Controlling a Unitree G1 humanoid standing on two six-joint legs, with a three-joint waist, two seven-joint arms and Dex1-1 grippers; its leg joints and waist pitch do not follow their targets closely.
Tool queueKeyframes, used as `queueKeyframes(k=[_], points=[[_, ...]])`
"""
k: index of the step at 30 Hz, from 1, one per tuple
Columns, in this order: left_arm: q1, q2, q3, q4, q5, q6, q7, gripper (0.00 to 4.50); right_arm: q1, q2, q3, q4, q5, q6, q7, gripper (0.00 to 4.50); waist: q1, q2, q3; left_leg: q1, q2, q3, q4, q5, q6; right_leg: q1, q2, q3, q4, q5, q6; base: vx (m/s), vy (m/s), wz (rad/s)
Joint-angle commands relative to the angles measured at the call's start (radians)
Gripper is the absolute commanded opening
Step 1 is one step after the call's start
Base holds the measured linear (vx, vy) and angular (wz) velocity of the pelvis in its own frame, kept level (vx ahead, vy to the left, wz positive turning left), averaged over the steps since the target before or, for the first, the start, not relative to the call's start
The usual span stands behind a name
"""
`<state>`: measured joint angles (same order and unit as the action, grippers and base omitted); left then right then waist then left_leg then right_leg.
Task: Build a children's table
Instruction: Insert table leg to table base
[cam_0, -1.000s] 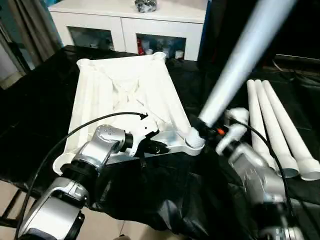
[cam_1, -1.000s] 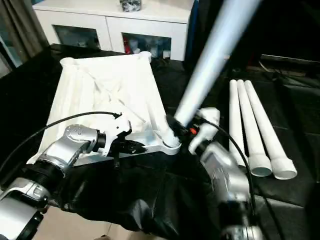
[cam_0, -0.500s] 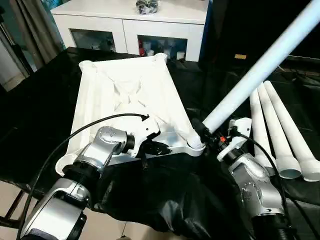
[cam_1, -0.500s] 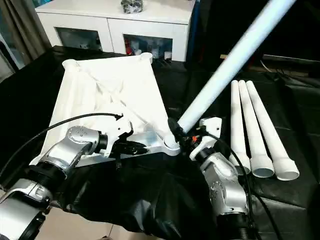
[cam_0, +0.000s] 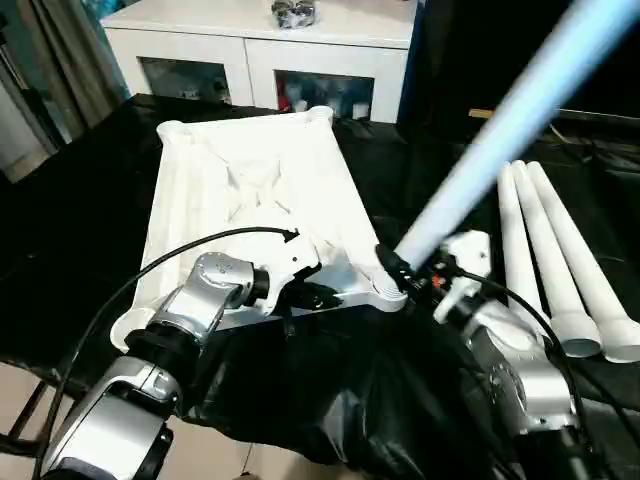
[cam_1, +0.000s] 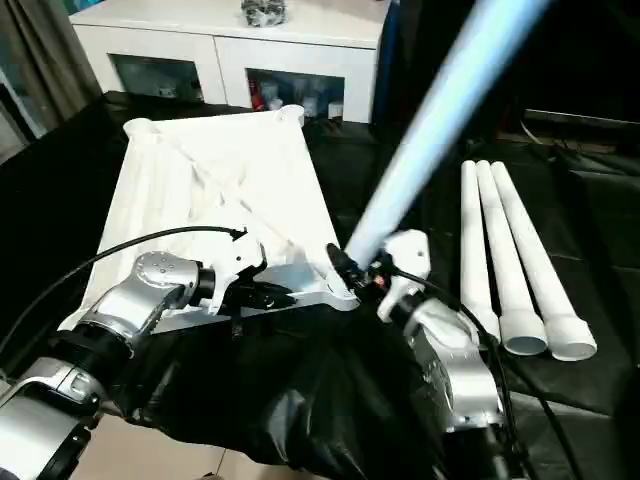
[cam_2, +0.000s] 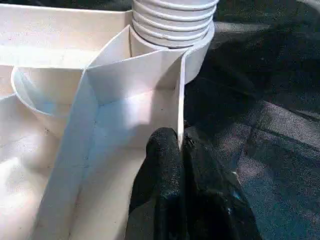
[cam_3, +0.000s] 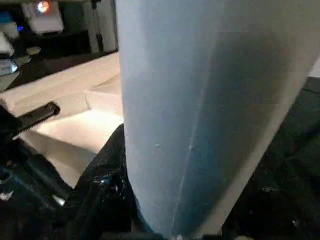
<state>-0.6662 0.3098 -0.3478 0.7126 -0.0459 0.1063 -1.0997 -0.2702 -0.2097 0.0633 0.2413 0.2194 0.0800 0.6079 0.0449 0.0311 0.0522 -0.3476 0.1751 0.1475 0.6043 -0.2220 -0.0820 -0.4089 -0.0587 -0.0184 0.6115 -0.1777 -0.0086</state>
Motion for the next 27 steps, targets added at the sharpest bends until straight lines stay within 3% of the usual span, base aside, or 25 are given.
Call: queueKeyframes(k=[1,4,8,9,15,23,26,27], points=[[-0.013,0.006,0.036,-0.006,-0.006,-0.012,-0.003,0.00,0.022,-0.004,0.077,0.105,-0.058,0.075,0.036,1.89,0.003,-0.010,-0.051,-0.013,0.032,-0.002,-0.087,-0.193,0.026,0.054,-0.068,0.035,-0.088,-0.339,-0.182,0.000,0.000,0.00],[-0.013,0.009,0.027,-0.006,-0.003,-0.020,-0.026,0.00,-0.012,-0.010,0.094,0.145,-0.065,0.079,0.067,1.89,-0.010,-0.011,-0.051,-0.013,0.033,-0.003,-0.089,-0.221,0.022,0.053,-0.068,0.035,-0.090,-0.348,-0.188,0.000,0.000,0.00],[-0.014,0.019,0.011,-0.014,0.000,-0.020,-0.062,0.00,-0.043,-0.024,0.117,0.163,-0.067,0.091,0.120,1.89,-0.010,-0.014,-0.055,-0.011,0.034,-0.003,-0.087,-0.213,0.025,0.054,-0.068,0.035,-0.088,-0.323,-0.196,0.000,0.000,0.00],[-0.015,0.022,0.007,-0.017,0.000,-0.022,-0.076,0.00,-0.050,-0.029,0.124,0.164,-0.066,0.097,0.138,1.89,-0.010,-0.018,-0.056,-0.013,0.033,-0.002,-0.087,-0.198,0.030,0.056,-0.067,0.035,-0.085,-0.298,-0.205,0.000,0.000,0.00],[-0.031,0.041,-0.021,-0.027,-0.011,-0.044,-0.191,0.00,-0.074,-0.059,0.164,0.178,-0.050,0.121,0.264,1.89,-0.007,-0.016,-0.061,-0.012,0.035,0.002,-0.082,-0.140,0.051,0.063,-0.068,0.033,-0.074,-0.153,-0.255,0.000,0.000,0.00],[-0.039,0.067,-0.042,-0.044,-0.026,-0.065,-0.316,0.00,-0.049,-0.093,0.198,0.148,-0.032,0.105,0.383,1.89,0.002,-0.013,-0.055,-0.003,0.042,0.001,-0.091,-0.210,0.031,0.057,-0.070,0.034,-0.083,-0.256,-0.243,0.000,0.000,0.00],[-0.036,0.088,-0.052,-0.061,-0.032,-0.072,-0.390,0.00,-0.021,-0.111,0.224,0.103,-0.026,0.099,0.443,1.89,0.008,-0.012,-0.057,-0.003,0.044,0.000,-0.091,-0.203,0.034,0.057,-0.070,0.035,-0.081,-0.231,-0.242,0.000,0.000,0.00],[-0.036,0.088,-0.052,-0.061,-0.032,-0.072,-0.390,0.00,-0.021,-0.111,0.224,0.103,-0.026,0.099,0.443,1.89,0.011,-0.008,-0.057,-0.002,0.045,0.001,-0.092,-0.202,0.033,0.056,-0.069,0.034,-0.079,-0.211,-0.247,0.000,0.000,0.00]])
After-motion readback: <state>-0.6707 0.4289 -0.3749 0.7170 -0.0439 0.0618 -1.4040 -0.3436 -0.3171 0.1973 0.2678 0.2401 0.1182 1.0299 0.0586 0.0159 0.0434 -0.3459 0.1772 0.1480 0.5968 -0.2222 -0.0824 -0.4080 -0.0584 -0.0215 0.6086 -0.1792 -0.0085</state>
